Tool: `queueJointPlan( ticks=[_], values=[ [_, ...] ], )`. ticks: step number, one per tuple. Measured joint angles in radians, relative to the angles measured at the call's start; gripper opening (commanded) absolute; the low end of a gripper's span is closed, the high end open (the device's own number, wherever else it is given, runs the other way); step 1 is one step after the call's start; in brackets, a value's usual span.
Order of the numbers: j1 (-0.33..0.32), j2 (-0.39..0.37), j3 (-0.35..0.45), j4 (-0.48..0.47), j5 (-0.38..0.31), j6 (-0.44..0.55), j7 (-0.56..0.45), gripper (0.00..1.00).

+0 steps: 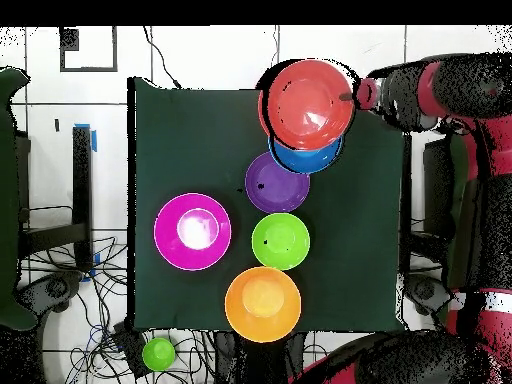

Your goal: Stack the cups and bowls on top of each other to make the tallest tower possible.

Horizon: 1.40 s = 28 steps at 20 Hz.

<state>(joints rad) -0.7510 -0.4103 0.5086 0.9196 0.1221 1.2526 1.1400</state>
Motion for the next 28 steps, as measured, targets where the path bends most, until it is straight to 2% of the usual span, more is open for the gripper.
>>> queueJointPlan(
  ticks=[28],
  values=[
    [0.011,-0.018,-0.058,0.000,0.000,0.003,0.000,0.00]
  ],
)
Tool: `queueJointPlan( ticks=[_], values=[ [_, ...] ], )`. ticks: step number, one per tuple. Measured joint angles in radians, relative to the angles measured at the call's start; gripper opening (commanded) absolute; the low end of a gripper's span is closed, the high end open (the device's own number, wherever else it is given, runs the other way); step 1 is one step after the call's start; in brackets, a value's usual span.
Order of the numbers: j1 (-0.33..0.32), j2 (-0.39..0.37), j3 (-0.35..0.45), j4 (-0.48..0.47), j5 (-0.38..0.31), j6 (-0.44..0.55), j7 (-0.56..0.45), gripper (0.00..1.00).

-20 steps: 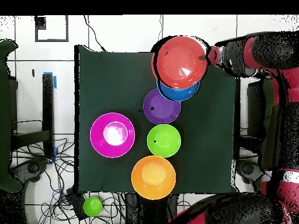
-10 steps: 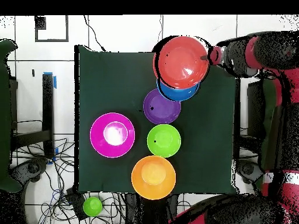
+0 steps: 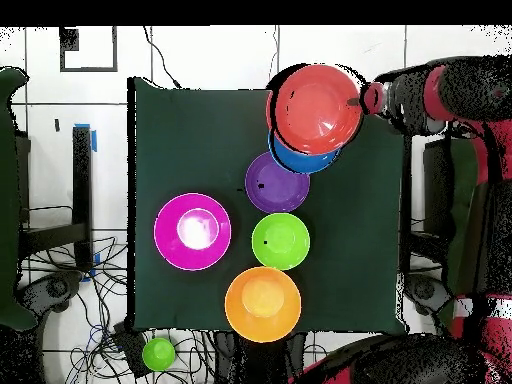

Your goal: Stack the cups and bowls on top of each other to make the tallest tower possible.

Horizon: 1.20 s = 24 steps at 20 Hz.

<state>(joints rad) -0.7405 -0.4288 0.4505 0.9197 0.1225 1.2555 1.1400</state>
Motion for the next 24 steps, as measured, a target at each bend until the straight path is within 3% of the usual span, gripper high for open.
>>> queueJointPlan(
  ticks=[24],
  values=[
    [0.002,-0.018,-0.012,0.011,0.017,0.002,0.000,0.00]
  ],
)
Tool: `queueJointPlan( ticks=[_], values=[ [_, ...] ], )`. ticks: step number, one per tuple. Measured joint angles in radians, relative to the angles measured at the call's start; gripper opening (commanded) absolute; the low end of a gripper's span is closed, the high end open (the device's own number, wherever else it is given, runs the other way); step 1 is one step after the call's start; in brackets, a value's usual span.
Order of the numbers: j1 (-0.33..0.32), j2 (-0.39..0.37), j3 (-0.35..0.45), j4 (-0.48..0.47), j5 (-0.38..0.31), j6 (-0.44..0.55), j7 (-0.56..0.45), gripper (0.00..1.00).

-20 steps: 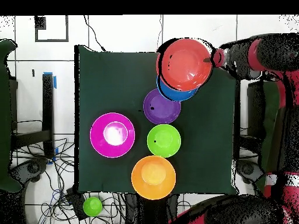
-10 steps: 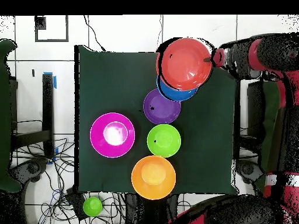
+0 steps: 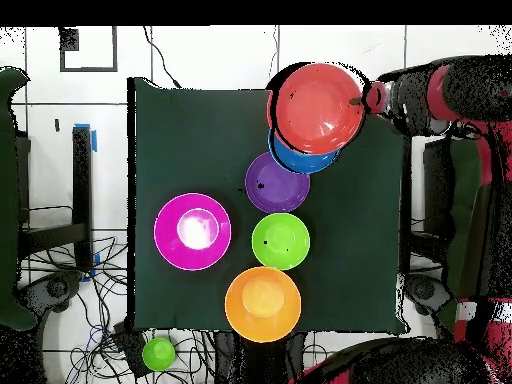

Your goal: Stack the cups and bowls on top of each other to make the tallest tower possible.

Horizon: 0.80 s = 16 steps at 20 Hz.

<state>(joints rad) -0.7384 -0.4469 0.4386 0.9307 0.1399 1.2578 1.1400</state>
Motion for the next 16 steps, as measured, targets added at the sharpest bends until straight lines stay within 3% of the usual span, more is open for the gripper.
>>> queueJointPlan(
  ticks=[16],
  values=[
    [0.008,-0.035,-0.002,0.014,0.000,0.000,0.000,0.00]
  ],
)
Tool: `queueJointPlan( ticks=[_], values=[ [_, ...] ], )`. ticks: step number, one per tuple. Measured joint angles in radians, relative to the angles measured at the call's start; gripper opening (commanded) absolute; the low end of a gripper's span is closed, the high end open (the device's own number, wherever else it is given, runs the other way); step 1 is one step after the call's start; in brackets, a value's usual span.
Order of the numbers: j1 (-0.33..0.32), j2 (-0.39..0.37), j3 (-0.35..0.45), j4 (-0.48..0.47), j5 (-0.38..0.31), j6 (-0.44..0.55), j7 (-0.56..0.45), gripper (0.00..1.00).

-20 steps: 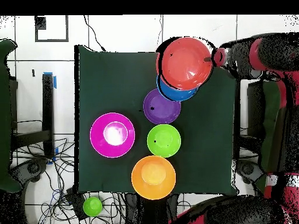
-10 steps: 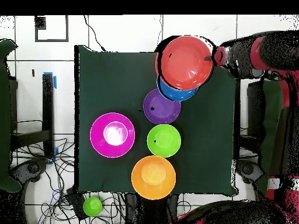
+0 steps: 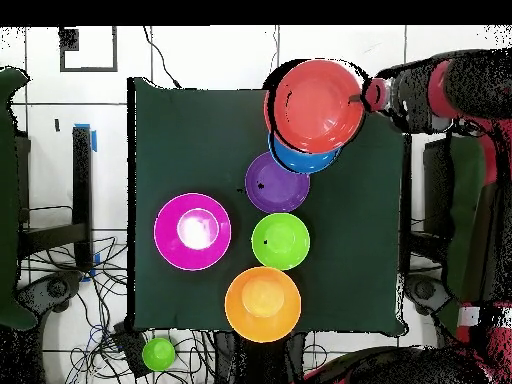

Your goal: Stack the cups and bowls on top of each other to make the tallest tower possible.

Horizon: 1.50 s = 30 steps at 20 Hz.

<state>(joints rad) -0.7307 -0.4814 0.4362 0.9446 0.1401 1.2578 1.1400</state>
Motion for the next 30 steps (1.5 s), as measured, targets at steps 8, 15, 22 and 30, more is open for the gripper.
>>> queueJointPlan(
  ticks=[8,15,22,30],
  values=[
    [0.001,0.000,-0.001,0.009,0.000,0.000,0.000,0.00],
    [0.001,0.000,-0.002,0.022,0.000,0.000,0.000,0.00],
    [0.001,-0.001,-0.002,0.033,0.000,0.000,0.000,0.00],
    [0.001,-0.001,-0.003,0.045,0.000,0.000,0.000,0.00]
  ],
)
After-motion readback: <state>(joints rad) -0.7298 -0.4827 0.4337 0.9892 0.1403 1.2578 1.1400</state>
